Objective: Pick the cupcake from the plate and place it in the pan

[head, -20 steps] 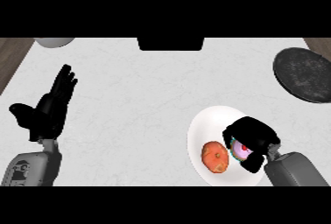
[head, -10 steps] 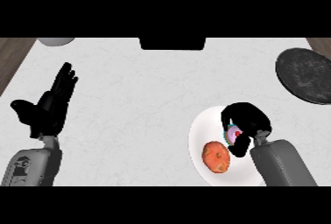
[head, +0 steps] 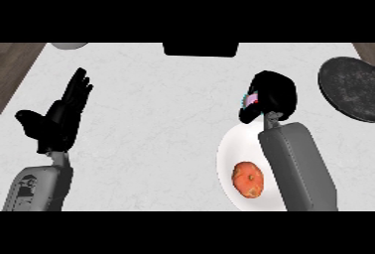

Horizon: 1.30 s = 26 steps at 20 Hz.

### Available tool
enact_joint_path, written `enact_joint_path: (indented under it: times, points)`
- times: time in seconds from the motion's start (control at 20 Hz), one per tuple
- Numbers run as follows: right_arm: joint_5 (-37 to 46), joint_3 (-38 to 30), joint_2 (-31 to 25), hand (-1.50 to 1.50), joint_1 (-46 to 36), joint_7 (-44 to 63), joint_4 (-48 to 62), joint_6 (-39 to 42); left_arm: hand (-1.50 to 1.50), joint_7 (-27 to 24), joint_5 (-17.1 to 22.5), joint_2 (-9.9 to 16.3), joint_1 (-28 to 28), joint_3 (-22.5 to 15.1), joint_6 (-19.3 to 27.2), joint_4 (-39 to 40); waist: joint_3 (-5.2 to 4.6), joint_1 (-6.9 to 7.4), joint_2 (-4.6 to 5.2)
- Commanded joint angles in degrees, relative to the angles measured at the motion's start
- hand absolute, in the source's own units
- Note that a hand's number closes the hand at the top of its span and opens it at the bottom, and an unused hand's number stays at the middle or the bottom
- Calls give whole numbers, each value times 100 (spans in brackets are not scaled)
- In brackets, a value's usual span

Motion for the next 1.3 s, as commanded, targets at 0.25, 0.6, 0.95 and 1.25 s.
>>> enact_joint_path:
  times: [0.25,0.6,0.95,1.25]
  points:
    - [490,-617,-263,150,-1194,552,693,-1558,0,104,-54,-43,-88,59,163,-44,0,-151,-33]
    - [-677,-1904,-886,150,-1534,-330,1381,-2789,0,-236,91,37,103,203,-28,67,3,-110,6]
    - [-1067,-2544,-2137,150,-1360,-1576,2807,-3264,0,-183,34,33,-73,210,29,118,4,-89,31]
    - [-966,-2829,-3040,150,-1396,-2257,4065,-3814,0,-102,-117,-155,72,-20,128,-21,14,32,76]
